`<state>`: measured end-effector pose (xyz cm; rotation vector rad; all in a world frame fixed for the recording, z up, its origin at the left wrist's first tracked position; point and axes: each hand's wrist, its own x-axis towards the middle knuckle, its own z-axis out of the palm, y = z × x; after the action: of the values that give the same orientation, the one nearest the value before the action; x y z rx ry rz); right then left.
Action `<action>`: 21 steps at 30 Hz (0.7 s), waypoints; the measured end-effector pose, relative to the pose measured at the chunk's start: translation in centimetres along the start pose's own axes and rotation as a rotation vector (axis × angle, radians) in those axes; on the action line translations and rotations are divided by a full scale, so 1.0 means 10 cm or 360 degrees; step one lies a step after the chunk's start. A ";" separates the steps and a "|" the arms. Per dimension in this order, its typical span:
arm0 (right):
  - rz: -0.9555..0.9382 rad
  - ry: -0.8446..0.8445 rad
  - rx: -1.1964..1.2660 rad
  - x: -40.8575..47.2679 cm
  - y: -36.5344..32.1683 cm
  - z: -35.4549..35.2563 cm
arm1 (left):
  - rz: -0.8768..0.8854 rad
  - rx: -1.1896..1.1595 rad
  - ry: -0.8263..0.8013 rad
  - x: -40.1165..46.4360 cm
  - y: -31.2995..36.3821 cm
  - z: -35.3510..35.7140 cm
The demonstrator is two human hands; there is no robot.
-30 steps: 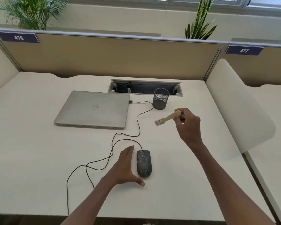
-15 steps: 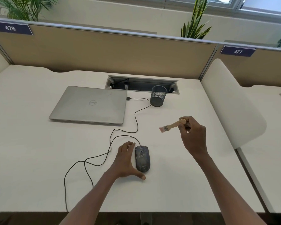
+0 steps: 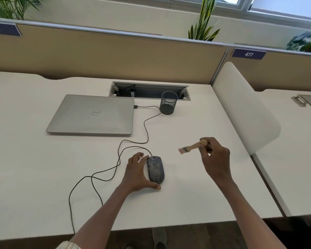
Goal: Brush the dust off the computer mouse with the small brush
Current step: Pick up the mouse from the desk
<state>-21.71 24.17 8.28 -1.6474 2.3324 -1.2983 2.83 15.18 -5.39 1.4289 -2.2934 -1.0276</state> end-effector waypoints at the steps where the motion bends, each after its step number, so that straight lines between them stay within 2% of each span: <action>1: 0.0011 0.0003 -0.0007 -0.03 0.01 -0.02 | 0.0002 0.0001 0.0004 0.00 0.00 0.00; 11: 0.0033 0.0048 0.0020 -0.28 -0.10 -0.17 | 0.0069 -0.0119 0.0002 -0.07 -0.01 -0.04; 21: -0.0077 0.0088 0.0128 -0.43 -0.28 -0.29 | 0.0067 -0.0485 0.0058 -0.40 0.08 -0.16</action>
<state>-18.87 29.03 10.00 -1.6757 2.2508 -1.4445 5.09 18.18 -3.09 1.2600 -2.0251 -1.2626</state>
